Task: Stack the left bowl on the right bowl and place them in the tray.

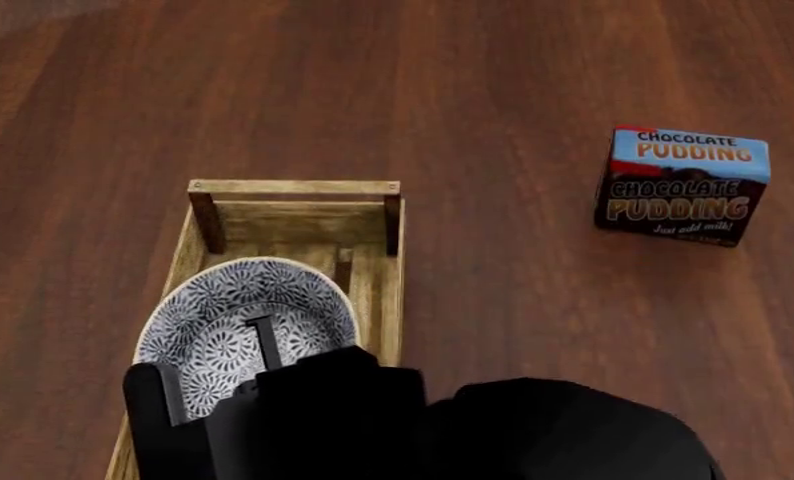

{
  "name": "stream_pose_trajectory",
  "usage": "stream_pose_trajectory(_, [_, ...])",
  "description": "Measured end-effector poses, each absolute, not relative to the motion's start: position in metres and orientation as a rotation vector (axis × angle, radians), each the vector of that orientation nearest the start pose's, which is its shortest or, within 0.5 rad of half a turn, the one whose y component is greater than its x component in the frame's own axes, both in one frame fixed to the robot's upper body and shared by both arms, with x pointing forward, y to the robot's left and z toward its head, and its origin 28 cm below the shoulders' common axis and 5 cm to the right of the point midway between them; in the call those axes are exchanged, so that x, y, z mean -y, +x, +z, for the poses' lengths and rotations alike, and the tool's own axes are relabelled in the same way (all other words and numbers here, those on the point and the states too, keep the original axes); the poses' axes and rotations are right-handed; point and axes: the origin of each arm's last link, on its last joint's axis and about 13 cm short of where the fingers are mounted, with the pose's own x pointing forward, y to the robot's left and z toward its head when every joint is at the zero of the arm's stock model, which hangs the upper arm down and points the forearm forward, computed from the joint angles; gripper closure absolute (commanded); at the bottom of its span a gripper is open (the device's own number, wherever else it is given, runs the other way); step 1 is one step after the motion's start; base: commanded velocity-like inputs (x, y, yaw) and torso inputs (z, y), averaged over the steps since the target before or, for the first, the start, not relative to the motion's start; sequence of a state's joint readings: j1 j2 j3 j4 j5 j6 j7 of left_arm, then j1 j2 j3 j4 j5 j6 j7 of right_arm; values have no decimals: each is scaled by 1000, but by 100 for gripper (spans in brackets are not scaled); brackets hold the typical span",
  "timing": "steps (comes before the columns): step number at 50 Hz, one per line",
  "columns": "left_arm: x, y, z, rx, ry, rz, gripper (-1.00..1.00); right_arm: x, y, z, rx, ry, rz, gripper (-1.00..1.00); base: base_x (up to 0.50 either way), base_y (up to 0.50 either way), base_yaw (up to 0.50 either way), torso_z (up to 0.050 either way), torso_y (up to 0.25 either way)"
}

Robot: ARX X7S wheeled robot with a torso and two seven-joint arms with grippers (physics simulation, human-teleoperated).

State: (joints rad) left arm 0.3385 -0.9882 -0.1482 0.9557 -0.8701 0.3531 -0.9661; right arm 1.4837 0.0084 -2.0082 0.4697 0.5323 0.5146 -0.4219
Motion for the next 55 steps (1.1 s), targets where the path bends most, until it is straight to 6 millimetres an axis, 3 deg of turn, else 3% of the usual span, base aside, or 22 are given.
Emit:
stream_pose_trajectory(11, [-270, 120, 220, 575, -371, 226, -100, -23, 364, 161, -426, -1503, 1175, 100, 1, 0, 1, 0, -2])
stream_pose_trajectory(12, [-270, 120, 220, 575, -371, 226, -100, -23, 364, 160, -427, -1503, 1175, -100, 0, 3, 0, 0, 0])
stream_pose_trajectory(30, [-270, 120, 220, 577, -372, 224, -100, -17, 363, 155, -452, -1551, 1131, -100, 1, 0, 0, 0, 0])
stream_pose_trajectory(55, [-269, 120, 221, 576, -372, 216, -100, -10, 353, 185, -446, -1596, 1051, -100, 0, 0, 0, 0, 0])
